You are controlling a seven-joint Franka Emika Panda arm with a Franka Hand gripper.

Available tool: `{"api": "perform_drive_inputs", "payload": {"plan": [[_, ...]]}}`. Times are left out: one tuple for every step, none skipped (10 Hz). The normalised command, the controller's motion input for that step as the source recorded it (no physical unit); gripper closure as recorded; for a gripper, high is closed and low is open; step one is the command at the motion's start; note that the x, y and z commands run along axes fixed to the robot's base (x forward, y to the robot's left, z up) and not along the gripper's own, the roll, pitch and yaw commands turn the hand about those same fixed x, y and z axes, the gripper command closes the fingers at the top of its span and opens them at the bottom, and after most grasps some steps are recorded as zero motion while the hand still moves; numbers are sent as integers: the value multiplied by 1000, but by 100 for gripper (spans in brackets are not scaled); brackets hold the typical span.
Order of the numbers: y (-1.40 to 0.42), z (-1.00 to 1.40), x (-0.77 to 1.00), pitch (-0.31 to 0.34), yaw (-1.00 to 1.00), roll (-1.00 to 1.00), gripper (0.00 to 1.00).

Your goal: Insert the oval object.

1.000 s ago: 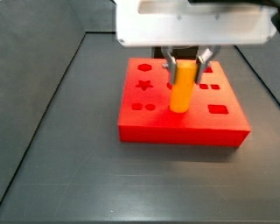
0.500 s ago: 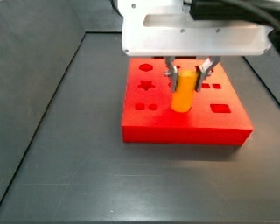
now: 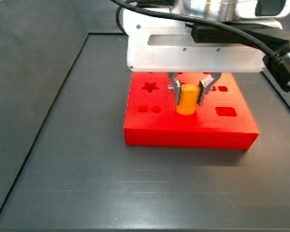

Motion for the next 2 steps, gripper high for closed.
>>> {"api": "perform_drive_inputs", "payload": {"plan": [[0, -166, 0, 21, 0, 13, 100], [0, 0, 0, 0, 0, 0, 100]]}}
